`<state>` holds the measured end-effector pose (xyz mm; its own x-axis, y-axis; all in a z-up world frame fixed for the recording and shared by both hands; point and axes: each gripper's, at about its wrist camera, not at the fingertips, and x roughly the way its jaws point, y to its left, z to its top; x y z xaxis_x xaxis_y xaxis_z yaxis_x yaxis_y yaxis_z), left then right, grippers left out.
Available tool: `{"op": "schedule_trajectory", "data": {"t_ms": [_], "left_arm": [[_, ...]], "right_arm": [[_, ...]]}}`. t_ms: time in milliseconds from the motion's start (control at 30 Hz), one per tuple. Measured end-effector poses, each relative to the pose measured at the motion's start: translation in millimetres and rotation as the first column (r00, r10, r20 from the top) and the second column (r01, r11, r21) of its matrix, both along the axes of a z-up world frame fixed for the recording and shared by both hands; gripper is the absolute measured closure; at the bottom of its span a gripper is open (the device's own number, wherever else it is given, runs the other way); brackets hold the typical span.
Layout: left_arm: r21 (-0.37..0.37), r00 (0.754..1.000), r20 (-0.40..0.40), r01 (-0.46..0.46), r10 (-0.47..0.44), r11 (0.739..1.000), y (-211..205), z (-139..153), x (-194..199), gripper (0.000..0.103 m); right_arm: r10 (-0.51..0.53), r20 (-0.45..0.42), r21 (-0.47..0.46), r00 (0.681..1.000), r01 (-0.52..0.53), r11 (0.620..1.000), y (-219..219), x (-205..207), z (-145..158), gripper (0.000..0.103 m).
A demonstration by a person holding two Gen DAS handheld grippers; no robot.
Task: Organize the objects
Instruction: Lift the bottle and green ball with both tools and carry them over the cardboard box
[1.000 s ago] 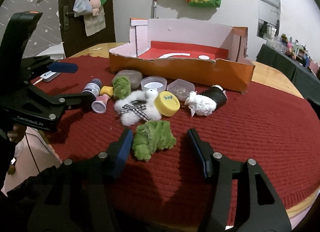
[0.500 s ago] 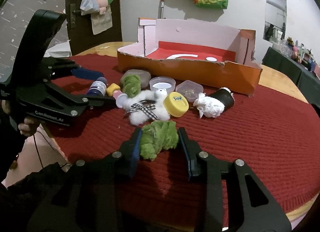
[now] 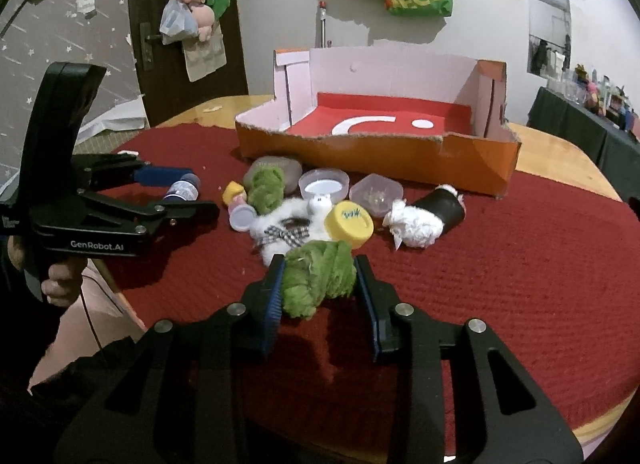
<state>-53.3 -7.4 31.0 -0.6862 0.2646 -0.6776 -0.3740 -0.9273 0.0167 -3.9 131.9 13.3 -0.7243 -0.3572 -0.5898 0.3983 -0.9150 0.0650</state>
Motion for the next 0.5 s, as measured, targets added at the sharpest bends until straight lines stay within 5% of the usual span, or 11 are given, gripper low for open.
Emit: {"op": "schedule_trajectory", "data": {"t_ms": [500], "left_arm": [[0.085, 0.991, -0.058, -0.114, 0.119, 0.990, 21.4, 31.1, -1.3, 0.040]], "right_arm": [[-0.014, -0.027, -0.064, 1.000, 0.012, 0.998, 7.7, -21.2, 32.9, 0.071]]}}
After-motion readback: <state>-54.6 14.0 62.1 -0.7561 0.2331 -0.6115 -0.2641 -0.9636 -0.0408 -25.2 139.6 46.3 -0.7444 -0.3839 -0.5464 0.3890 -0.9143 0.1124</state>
